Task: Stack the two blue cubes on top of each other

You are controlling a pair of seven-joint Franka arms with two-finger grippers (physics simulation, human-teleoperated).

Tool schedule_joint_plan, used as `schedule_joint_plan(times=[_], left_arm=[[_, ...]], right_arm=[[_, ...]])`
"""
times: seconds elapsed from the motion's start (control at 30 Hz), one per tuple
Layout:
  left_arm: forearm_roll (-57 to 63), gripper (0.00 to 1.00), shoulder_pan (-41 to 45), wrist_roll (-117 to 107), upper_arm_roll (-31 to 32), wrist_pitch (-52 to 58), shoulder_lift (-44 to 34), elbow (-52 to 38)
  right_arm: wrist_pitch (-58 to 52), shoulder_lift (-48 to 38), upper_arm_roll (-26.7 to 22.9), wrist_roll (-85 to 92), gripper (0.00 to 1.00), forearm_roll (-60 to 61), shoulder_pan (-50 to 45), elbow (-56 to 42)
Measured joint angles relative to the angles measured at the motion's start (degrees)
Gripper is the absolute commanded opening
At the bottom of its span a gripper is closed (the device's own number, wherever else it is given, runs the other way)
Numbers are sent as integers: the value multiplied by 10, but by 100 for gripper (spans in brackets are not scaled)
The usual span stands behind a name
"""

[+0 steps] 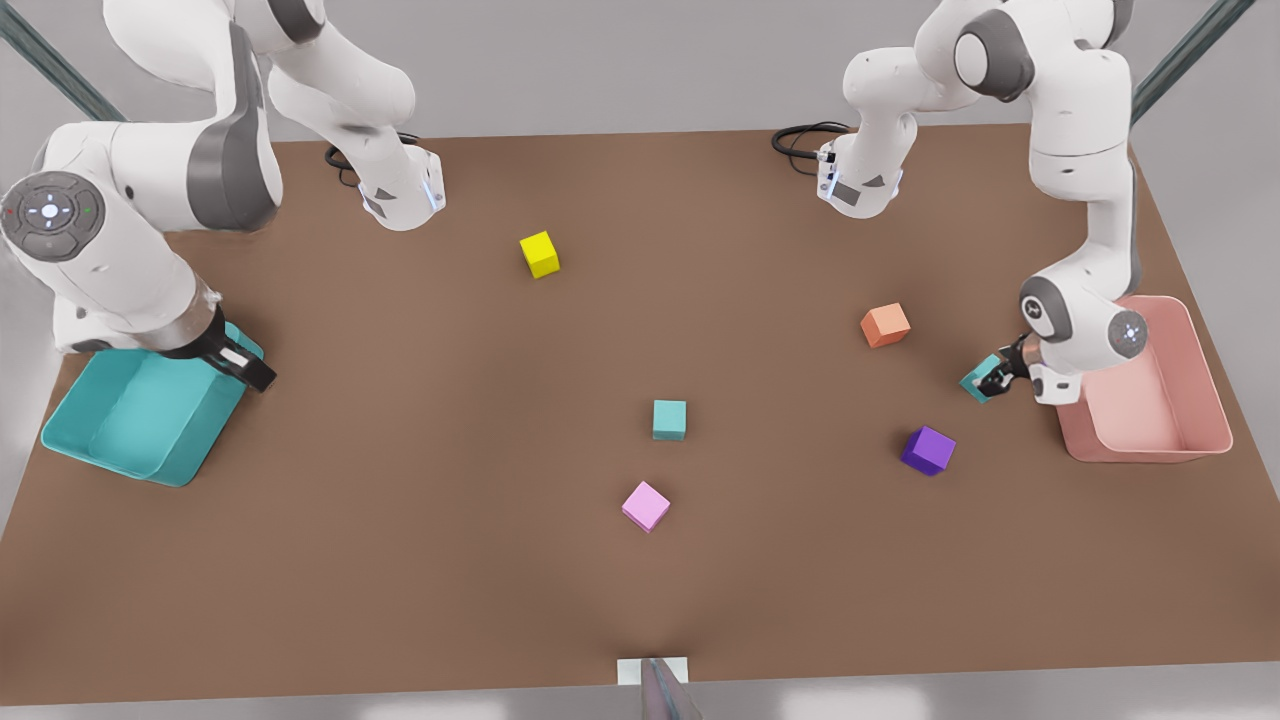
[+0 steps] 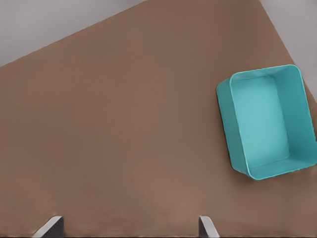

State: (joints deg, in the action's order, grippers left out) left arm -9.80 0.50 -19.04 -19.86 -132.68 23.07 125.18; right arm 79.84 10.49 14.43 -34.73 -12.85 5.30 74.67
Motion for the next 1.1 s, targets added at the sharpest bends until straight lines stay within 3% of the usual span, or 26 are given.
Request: schedule_joint_plan(times=[0.2,0.23,0.27,0.43,0.57,0.6,0.67,0.73,0.83,0.97,1.1], left_arm=[[-9,97,0,-21,0,-18,30,0],[-12,70,0,-24,1,-20,33,0],[-14,51,0,-26,1,-23,34,0],[-12,52,1,-48,19,-26,16,0],[-8,52,3,-61,58,5,-43,-18],[2,56,9,-65,73,32,-66,-45],[26,55,34,-80,162,99,-78,-137],[44,55,99,-107,232,150,-32,-242],[57,55,208,-158,262,197,84,-382],[64,55,282,-223,267,210,141,-418],[60,56,301,-286,292,200,160,-418]], right_arm=[[-58,-13,-7,113,100,14,17,43],[-63,-14,-8,129,100,14,16,44],[-67,-13,-9,143,100,14,14,44],[-83,-12,-12,202,100,17,12,45],[-90,-12,-18,238,100,19,13,45],[-91,-12,-19,246,100,20,13,45],[-93,-13,-21,260,100,20,13,45],[-94,-13,-22,273,100,21,12,45],[-96,-11,-24,290,100,21,10,45],[-97,-9,-24,308,100,21,8,45],[-98,-7,-24,323,100,21,7,45]])
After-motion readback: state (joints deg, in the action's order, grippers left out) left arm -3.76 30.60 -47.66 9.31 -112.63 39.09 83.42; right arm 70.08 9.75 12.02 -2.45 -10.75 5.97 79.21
